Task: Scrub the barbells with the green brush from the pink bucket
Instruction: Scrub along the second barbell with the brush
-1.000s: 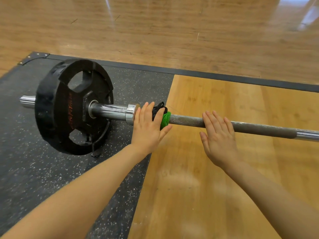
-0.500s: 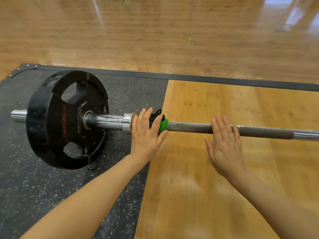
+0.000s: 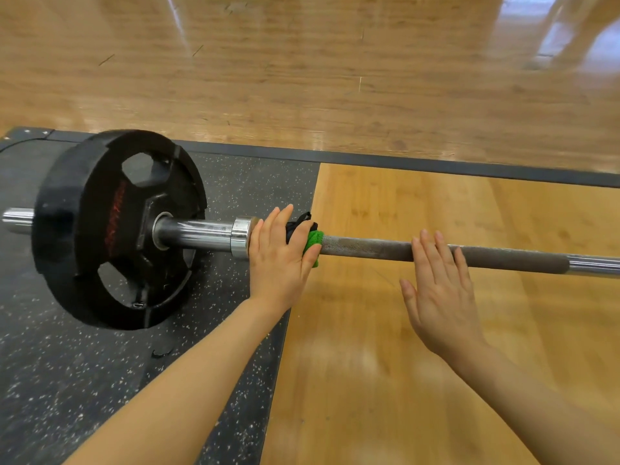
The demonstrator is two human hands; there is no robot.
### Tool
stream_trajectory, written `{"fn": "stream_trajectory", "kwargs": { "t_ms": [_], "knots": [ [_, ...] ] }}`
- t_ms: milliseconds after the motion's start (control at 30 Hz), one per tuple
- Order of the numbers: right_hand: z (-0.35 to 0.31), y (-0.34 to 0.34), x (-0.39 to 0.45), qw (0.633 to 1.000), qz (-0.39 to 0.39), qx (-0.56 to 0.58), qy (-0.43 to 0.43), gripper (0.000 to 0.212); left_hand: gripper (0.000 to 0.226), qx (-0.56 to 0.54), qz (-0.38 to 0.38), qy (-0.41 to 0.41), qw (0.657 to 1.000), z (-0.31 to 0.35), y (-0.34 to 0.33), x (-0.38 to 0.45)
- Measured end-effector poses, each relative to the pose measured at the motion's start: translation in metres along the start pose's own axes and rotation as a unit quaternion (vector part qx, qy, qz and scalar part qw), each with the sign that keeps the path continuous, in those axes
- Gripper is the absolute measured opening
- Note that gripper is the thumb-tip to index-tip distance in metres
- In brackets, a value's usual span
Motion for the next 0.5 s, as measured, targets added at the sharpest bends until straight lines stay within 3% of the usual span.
{"fn": "stream_trajectory", "kwargs": {
  "t_ms": [500],
  "knots": [
    [0.018, -0.016, 0.043, 1.0, 0.005, 0.015, -0.014, 0.059, 0.044, -0.016, 0.018, 0.002, 1.0, -0.006, -0.03, 0.059]
  ]
}}
Point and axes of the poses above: each hand's wrist, its own x-axis towards the middle knuckle, its own y-axis out of the back of the hand, z = x × y, the point moved 5 cm from there along x, towards the middle knuckle, and after that the axes turned 1 degree about -z, right-handed, at the moved point
